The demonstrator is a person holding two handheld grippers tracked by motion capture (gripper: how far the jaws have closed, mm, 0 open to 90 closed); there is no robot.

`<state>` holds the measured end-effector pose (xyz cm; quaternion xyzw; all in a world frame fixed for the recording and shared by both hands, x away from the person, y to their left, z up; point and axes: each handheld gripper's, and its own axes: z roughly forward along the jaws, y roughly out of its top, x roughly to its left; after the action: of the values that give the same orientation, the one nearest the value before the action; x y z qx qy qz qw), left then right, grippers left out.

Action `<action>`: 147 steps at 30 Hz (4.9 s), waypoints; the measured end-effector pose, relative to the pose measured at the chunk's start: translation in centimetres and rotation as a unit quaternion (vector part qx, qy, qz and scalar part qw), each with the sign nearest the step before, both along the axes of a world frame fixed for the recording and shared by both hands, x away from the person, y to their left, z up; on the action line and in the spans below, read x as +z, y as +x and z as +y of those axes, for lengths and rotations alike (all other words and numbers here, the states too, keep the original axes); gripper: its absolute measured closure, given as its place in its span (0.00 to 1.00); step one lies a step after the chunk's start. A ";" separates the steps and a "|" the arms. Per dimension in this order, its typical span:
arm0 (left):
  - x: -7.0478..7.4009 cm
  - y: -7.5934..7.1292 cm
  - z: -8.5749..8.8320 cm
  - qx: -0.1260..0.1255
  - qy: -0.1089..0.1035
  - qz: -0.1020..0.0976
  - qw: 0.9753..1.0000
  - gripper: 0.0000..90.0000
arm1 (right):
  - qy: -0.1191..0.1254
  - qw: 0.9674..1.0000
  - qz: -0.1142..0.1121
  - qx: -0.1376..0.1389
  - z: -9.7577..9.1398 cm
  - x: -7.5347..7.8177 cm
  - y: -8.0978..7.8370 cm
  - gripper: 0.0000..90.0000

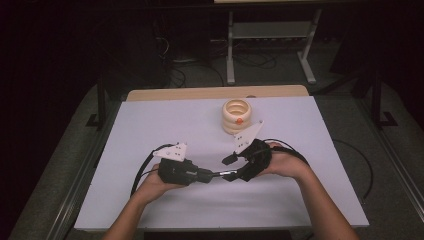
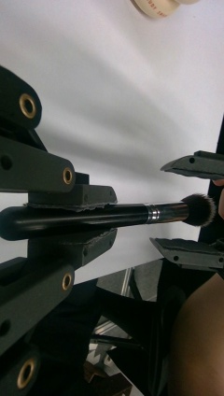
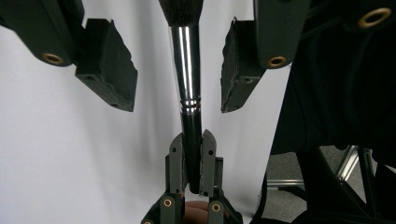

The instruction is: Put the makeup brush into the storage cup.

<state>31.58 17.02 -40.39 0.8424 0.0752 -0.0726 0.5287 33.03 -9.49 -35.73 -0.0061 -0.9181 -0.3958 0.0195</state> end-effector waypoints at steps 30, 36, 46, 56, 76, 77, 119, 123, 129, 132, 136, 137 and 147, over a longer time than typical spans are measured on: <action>-0.1 0.1 0.5 -0.006 -0.019 0.005 1.000 0.87 | -0.009 0.999 0.022 0.024 0.1 -0.3 0.1 0.84; -0.3 0.1 0.4 -0.007 -0.014 0.006 1.000 0.87 | -0.019 0.999 0.024 0.026 0.2 -0.4 0.2 0.84; -0.2 0.1 0.2 0.008 0.009 -0.003 1.000 0.60 | -0.051 0.998 0.014 0.032 0.7 -0.5 0.2 0.84; 0.5 -0.3 -0.8 0.023 0.052 -0.020 0.998 0.57 | -0.119 0.992 0.006 0.034 1.7 0.5 0.3 0.84; 0.3 -1.2 -3.7 0.023 0.131 -0.029 0.991 0.66 | -0.185 0.981 -0.001 0.048 3.5 0.2 0.3 0.84; 0.2 -1.2 -3.8 0.025 0.132 -0.026 0.991 0.67 | -0.188 0.981 -0.004 0.048 3.5 0.2 0.3 0.84; 0.2 -1.0 -4.1 0.037 0.137 -0.041 0.989 0.88 | -0.124 0.992 -0.023 0.028 3.7 1.4 0.5 0.46; 0.3 -0.8 -3.4 0.055 0.123 -0.030 0.990 0.88 | -0.084 0.996 -0.008 -0.006 2.6 2.3 0.7 0.31; 0.3 -0.4 -2.5 0.088 0.113 -0.034 0.989 0.88 | -0.021 0.997 -0.016 -0.073 0.5 2.5 0.9 0.21; 0.3 -0.5 -2.3 0.111 0.104 -0.027 0.988 0.88 | -0.009 0.995 -0.017 -0.096 -0.1 2.3 0.9 0.20; 0.2 -0.6 -2.1 0.135 0.092 -0.026 0.986 0.88 | 0.027 0.990 -0.003 -0.142 -1.6 1.9 0.8 0.19; 0.3 -0.6 -2.1 0.140 0.090 -0.029 0.986 0.88 | 0.035 0.988 -0.003 -0.152 -1.9 1.8 0.8 0.19; 0.3 -0.5 -1.3 0.192 0.063 -0.027 0.979 0.88 | 0.083 0.972 0.031 -0.217 -3.0 0.1 0.3 0.21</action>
<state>31.05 15.72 -40.04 0.8456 0.2258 0.0577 0.4802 33.29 -12.44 -35.66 -0.2160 -0.8576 -0.4652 -0.0382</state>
